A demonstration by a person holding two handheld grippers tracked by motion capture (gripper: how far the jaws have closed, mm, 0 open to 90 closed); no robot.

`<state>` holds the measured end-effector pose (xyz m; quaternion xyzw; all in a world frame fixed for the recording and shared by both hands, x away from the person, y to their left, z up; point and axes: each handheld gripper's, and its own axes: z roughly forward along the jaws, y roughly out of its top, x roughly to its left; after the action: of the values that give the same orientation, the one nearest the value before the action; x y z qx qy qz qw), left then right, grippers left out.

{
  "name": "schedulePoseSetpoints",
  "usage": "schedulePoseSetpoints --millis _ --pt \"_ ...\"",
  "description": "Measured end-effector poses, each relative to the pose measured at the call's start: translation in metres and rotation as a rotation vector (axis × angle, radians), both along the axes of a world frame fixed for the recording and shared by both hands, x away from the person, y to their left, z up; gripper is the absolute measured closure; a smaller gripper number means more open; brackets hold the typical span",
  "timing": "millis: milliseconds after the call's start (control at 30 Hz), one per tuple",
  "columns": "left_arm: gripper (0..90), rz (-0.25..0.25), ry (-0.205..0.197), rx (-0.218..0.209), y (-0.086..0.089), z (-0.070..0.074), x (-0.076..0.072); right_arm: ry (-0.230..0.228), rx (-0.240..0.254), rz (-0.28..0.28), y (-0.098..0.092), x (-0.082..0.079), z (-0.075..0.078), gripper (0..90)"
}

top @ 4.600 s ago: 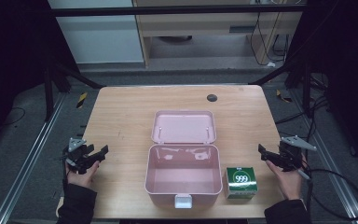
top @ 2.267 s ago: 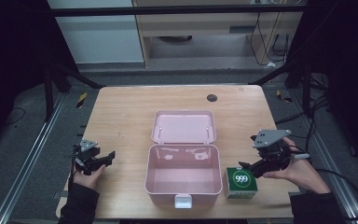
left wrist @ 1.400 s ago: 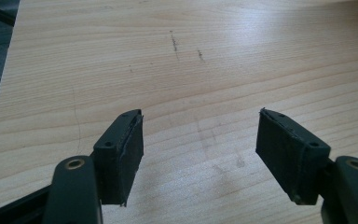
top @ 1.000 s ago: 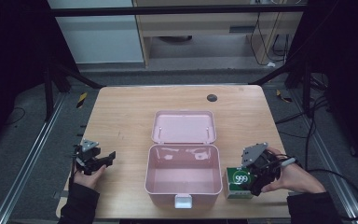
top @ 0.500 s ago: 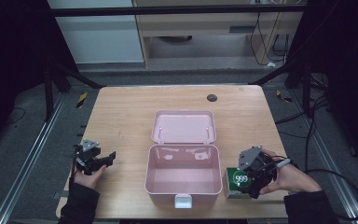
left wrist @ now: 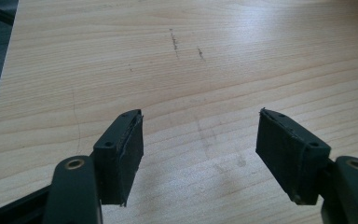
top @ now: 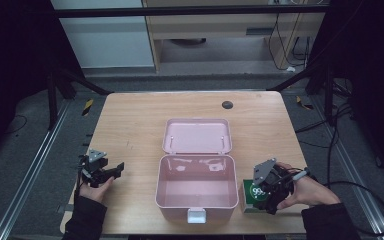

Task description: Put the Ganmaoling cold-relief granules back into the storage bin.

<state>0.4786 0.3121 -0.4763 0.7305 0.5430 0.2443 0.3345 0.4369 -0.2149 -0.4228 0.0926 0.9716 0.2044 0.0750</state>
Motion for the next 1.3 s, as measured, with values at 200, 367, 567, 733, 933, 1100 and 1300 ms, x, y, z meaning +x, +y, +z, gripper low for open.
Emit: schedulePoseSetpoints --millis 200,367,567,733,933,1100,1300 --pt "31.1 0.000 0.000 0.001 0.000 0.000 0.000 0.014 -0.015 0.007 0.001 0.001 -0.006 3.2" --pt "31.1 -0.001 0.001 0.003 0.000 0.000 0.000 0.023 -0.027 0.023 0.003 0.003 -0.011 3.6" --pt "31.1 0.000 0.002 0.004 0.000 0.000 0.000 0.042 -0.044 0.038 0.006 0.005 -0.018 5.6" --pt "31.1 -0.002 0.004 0.006 0.000 -0.001 0.000 0.057 -0.050 0.038 0.005 0.006 -0.024 7.2" --pt "31.1 -0.002 0.004 0.006 0.000 -0.001 0.000 0.060 -0.050 0.050 0.005 0.007 -0.028 8.4" --pt "31.1 -0.003 0.004 0.006 0.000 -0.001 0.000 0.064 -0.054 0.047 0.005 0.007 -0.029 10.0" --pt "31.1 -0.002 0.005 0.007 0.000 -0.001 0.000 0.067 -0.047 0.029 0.004 0.008 -0.027 14.5"
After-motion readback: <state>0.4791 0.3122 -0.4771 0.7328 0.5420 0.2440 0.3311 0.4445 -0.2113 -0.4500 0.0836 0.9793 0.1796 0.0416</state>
